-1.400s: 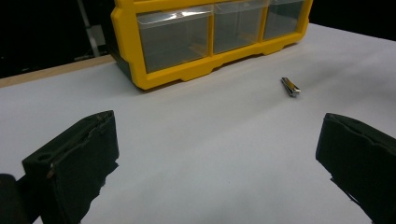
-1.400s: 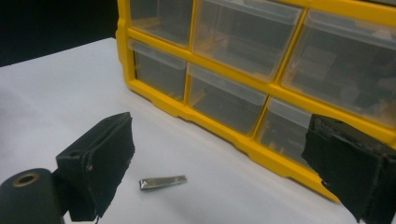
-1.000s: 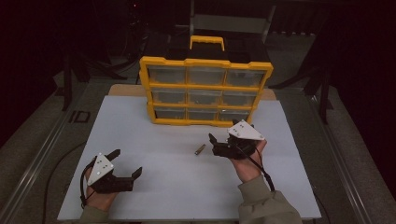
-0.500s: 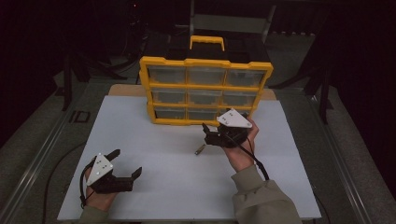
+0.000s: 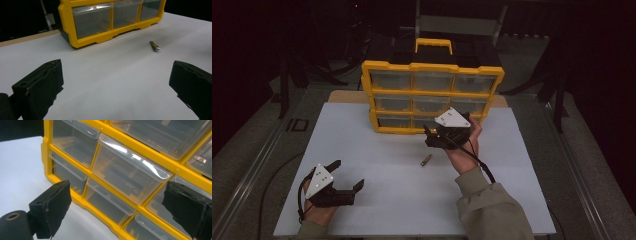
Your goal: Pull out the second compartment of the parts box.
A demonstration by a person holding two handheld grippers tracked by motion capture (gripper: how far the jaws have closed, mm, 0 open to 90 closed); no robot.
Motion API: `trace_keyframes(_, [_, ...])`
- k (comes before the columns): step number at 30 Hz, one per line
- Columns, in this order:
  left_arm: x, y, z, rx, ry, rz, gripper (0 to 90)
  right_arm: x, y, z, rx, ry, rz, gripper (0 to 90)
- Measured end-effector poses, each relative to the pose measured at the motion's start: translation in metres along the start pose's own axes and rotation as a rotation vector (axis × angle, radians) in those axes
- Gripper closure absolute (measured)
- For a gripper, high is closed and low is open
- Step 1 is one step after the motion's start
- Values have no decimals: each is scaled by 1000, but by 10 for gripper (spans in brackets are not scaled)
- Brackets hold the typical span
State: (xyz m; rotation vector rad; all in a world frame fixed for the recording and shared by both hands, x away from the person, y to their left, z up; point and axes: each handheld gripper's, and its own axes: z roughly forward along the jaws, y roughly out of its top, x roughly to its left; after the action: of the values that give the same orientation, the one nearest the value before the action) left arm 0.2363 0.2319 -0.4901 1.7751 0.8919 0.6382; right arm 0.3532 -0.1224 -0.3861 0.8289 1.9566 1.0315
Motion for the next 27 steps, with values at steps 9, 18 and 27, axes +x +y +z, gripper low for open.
trace_keyframes(9, [0, 0, 0, 0, -2, 1, 0, 2, 4, 14, 52, -25, -83, 82])
trace_keyframes(18, [0, 0, 0, 3, -3, 3, 0, 8, 7, 22, 111, -75, -211, 83])
trace_keyframes(27, [0, 0, 0, 1, -5, 3, 0, 12, 19, 32, 137, -115, -359, 90])
